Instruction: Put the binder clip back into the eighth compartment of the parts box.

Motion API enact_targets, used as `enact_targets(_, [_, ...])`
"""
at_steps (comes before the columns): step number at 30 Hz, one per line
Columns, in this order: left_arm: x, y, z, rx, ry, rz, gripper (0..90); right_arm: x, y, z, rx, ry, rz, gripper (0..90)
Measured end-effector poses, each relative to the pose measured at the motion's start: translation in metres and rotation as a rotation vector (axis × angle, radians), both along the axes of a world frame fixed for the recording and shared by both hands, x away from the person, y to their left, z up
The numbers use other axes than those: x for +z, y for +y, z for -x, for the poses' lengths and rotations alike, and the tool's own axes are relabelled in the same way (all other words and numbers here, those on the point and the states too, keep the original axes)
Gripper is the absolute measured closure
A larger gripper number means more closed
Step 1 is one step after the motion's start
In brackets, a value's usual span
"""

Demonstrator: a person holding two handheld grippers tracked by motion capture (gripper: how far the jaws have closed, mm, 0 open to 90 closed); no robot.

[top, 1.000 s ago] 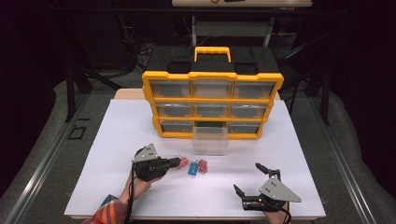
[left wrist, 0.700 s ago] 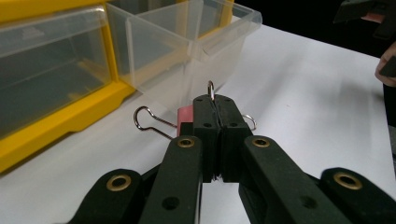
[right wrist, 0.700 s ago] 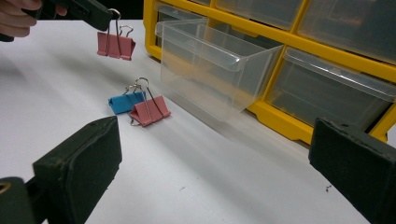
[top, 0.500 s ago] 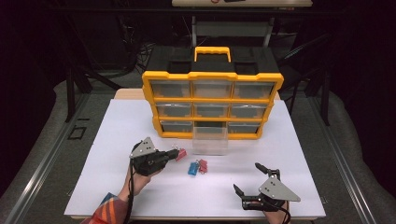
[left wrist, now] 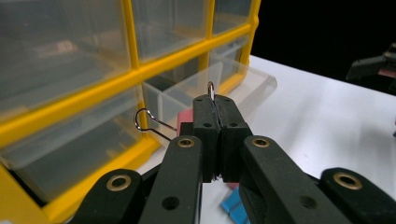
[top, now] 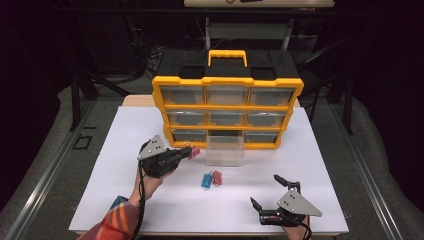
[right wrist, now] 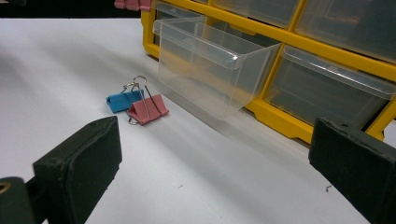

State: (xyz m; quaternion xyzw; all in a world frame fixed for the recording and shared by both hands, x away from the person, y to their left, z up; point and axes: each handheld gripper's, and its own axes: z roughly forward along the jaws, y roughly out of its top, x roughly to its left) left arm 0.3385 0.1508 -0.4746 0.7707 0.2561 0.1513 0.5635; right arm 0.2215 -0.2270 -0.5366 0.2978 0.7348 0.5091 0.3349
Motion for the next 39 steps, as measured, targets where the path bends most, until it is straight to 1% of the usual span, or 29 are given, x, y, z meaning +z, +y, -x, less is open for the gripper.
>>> enact_targets(8, [0.019,-0.012,-0.01,0.003,-0.044,0.009,88.5,-0.001,0.001,0.0,0.002,0.002,0.002,2.1])
enact_targets(11, [0.023,-0.019,-0.014,-0.002,-0.051,0.009,88.5,0.0,0.0,0.0,0.0,-0.001,-0.001,2.1])
enact_targets(13, [0.025,-0.025,-0.016,-0.009,-0.056,0.018,88.4,0.0,0.0,0.0,0.002,-0.001,0.0,2.1])
enact_targets(15, [0.027,-0.03,-0.018,-0.016,-0.058,0.012,88.5,0.0,0.002,-0.001,0.007,0.002,0.004,2.1])
enact_targets(17, [0.027,-0.036,-0.02,-0.02,-0.061,0.004,88.5,-0.001,0.002,0.0,0.01,0.003,0.009,2.1])
enact_targets(24, [0.022,-0.052,-0.026,-0.046,-0.048,-0.019,88.5,0.0,0.0,0.001,0.0,-0.002,0.002,2.2])
enact_targets(29, [0.018,-0.06,-0.03,-0.06,-0.038,-0.029,88.4,-0.002,0.002,0.0,0.008,0.009,0.014,2.1])
enact_targets(33, [0.013,-0.067,-0.035,-0.059,-0.024,-0.034,88.4,-0.001,-0.001,0.001,-0.001,0.007,0.006,2.2])
enact_targets(35, [0.011,-0.069,-0.036,-0.066,-0.02,-0.041,88.4,-0.001,-0.001,0.001,0.003,0.003,0.006,2.2])
enact_targets(39, [0.008,-0.073,-0.038,-0.071,-0.009,-0.053,88.4,-0.002,0.002,0.0,0.01,0.013,0.015,2.2])
